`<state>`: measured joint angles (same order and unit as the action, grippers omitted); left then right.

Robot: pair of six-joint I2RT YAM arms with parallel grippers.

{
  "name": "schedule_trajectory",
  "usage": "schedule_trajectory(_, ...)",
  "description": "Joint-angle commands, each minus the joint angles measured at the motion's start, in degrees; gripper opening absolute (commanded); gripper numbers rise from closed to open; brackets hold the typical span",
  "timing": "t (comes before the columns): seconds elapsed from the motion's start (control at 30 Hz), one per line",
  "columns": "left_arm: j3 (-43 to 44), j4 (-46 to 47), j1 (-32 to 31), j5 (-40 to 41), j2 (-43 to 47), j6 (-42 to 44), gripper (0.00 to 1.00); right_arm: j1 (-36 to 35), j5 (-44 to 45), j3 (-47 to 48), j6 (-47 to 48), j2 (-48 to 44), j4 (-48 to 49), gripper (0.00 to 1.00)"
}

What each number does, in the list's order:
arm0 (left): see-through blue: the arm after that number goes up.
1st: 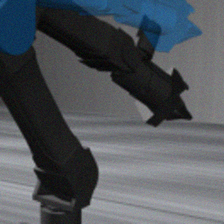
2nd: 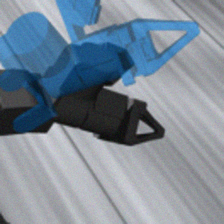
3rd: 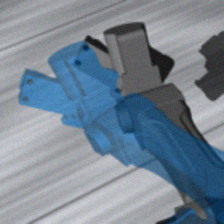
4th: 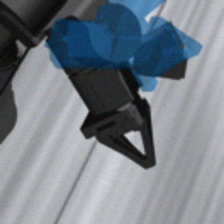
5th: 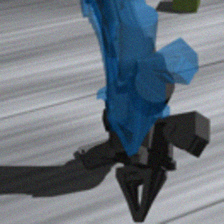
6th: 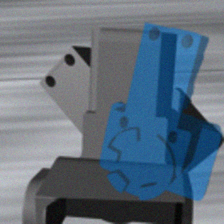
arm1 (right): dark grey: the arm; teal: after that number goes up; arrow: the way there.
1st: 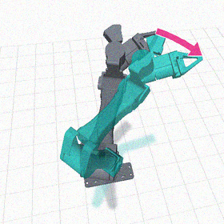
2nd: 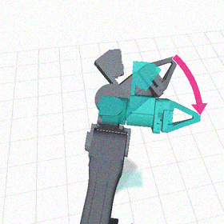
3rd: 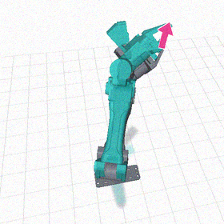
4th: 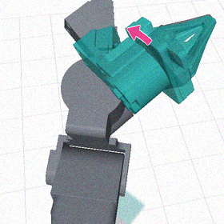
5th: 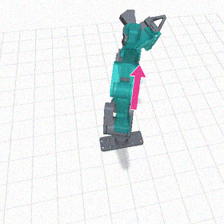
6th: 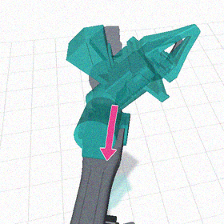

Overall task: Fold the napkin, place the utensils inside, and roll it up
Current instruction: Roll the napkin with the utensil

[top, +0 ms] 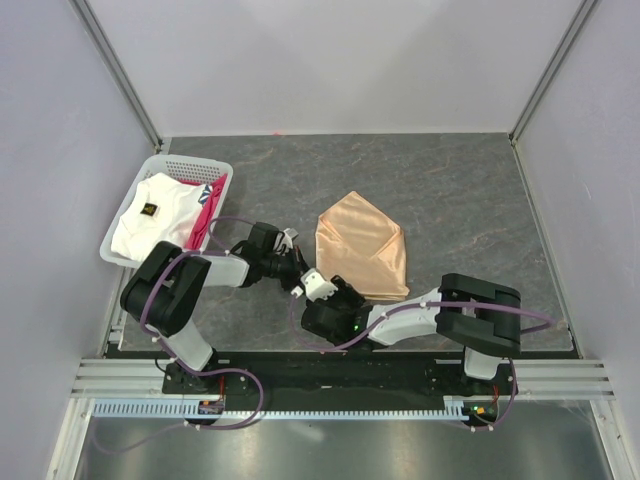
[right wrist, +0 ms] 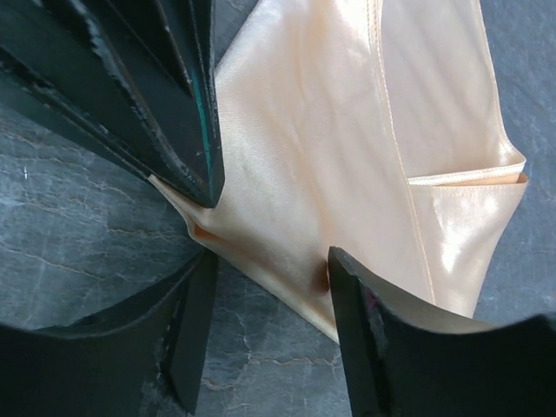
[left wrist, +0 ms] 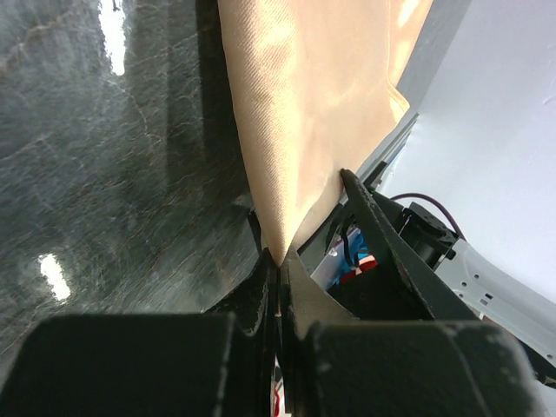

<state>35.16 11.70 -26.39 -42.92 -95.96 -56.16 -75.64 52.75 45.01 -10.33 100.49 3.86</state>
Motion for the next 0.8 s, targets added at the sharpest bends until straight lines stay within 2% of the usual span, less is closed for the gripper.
schedule_trajectory(0.0, -0.6, 1.3, 0.8, -2.0, 1.6, -1.3, 0.02, 0.9, -0.3, -1.9, -0.7, 1.6, 1.1, 0.59)
schedule_trajectory(0.17, -0.7, 1.2, 1.3, -2.3, 1.5, -1.1, 0.02, 2.1, -1.1, -3.5, -0.8, 0.9, 1.6, 0.5)
schedule_trajectory(0.3, -0.5, 1.1, 1.5, -2.7, 1.2, -0.8, 0.02, 2.4, -4.5, -4.9, 1.4, -0.3, 4.4, 0.46)
schedule_trajectory(0.4, -0.2, 1.1, 1.5, -3.1, 0.6, -0.1, 0.03, 2.4, -6.0, -4.8, 3.6, -0.3, 5.5, 0.36)
schedule_trajectory(0.5, -0.1, 1.1, 1.7, -3.2, 0.6, 0.8, 0.21, 3.4, -8.3, -4.3, 4.9, -0.1, 4.9, 0.3)
schedule_trajectory(0.53, -0.3, 1.0, 1.8, -3.2, 0.7, 1.3, 0.29, 4.0, -9.9, -4.1, 5.0, -0.1, 4.7, 0.28)
schedule_trajectory(0.67, -1.8, 0.9, 3.4, -1.9, 1.9, 2.0, 0.48, 6.6, -15.7, -4.1, 5.1, -1.9, 2.8, 0.27)
schedule_trajectory(0.7, -2.3, 0.8, 3.7, -1.6, 2.7, 2.4, 0.56, 7.7, -16.7, -4.1, 5.1, -2.1, 2.5, 0.27)
schedule_trajectory(0.77, -2.6, 0.2, 4.3, -0.2, 3.4, 2.9, 0.62, 8.7, -20.6, -3.9, 5.6, -2.8, 1.8, 0.26)
